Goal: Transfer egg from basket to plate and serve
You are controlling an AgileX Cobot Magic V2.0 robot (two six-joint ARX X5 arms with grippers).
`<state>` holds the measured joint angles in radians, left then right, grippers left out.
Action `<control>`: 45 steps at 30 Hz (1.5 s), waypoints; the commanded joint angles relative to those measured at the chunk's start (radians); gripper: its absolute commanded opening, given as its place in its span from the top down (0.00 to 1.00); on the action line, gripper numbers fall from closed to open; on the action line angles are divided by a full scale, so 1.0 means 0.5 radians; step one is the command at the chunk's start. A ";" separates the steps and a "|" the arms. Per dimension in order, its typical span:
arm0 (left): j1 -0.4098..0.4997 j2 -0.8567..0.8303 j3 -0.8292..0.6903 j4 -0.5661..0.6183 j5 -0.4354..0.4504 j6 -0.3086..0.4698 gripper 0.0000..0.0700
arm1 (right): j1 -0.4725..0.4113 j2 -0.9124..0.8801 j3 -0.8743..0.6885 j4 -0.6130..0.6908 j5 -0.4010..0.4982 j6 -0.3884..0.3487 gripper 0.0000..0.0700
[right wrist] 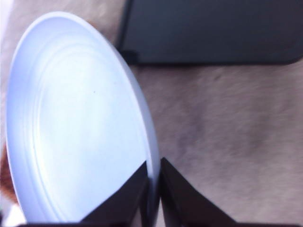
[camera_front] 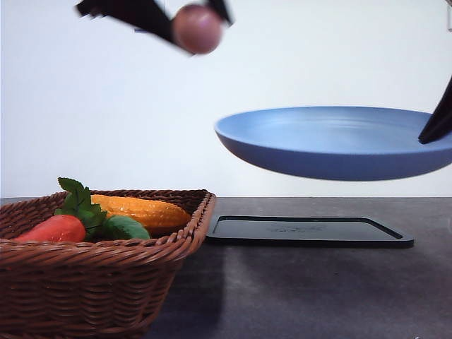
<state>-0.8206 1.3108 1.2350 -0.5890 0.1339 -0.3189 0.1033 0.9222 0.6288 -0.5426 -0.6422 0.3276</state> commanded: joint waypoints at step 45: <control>-0.315 0.420 0.034 0.134 0.005 0.308 0.33 | 0.203 0.160 0.029 -0.113 -0.086 0.035 1.00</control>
<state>-0.9709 1.5372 1.2346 -0.5283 0.1341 -0.1749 0.2012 0.9887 0.6289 -0.6080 -0.6708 0.3478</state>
